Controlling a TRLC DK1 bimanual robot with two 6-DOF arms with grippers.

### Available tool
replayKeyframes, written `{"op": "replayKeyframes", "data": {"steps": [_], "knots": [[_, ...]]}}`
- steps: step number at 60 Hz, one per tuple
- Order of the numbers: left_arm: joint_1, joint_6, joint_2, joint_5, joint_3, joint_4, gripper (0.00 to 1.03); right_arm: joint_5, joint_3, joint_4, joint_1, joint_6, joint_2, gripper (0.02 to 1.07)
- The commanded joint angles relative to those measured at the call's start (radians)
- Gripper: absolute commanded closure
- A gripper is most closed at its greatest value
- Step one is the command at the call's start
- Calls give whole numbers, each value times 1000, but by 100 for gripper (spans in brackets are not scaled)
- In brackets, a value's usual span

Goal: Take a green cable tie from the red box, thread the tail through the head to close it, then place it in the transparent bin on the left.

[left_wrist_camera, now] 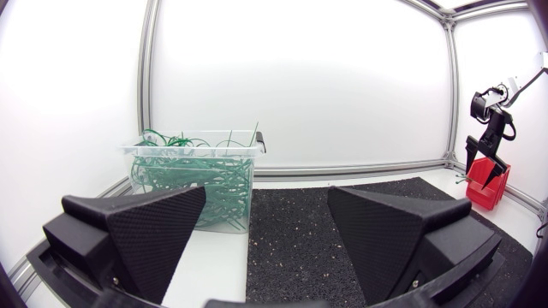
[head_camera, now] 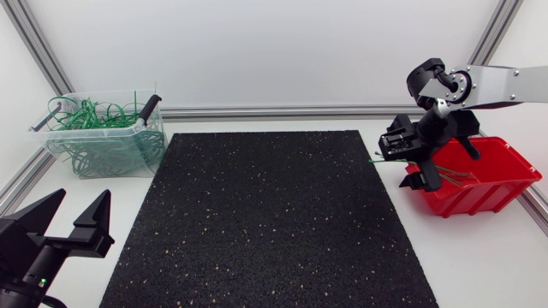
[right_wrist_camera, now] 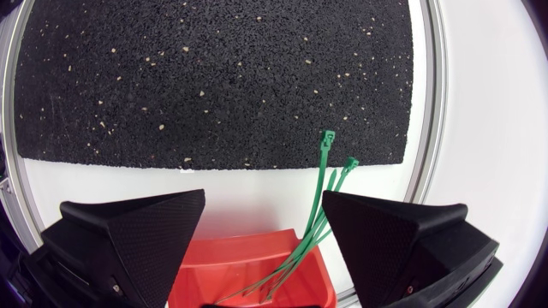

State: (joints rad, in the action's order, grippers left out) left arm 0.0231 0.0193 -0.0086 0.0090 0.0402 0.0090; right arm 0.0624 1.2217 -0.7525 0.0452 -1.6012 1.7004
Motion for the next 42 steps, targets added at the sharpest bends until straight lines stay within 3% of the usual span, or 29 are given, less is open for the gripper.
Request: {"op": "replayKeyframes", "data": {"steps": [1, 24, 42], "knots": [[6, 14, -2, -4, -37, -27, 4, 13, -28, -1, 12, -11, 21, 7], [6, 14, -2, -4, -37, -27, 4, 40, -13, 33, 22, 7, 82, 7], [5, 14, -2, -4, -37, -27, 4, 65, 4, 130, 35, 37, 123, 7]]}}
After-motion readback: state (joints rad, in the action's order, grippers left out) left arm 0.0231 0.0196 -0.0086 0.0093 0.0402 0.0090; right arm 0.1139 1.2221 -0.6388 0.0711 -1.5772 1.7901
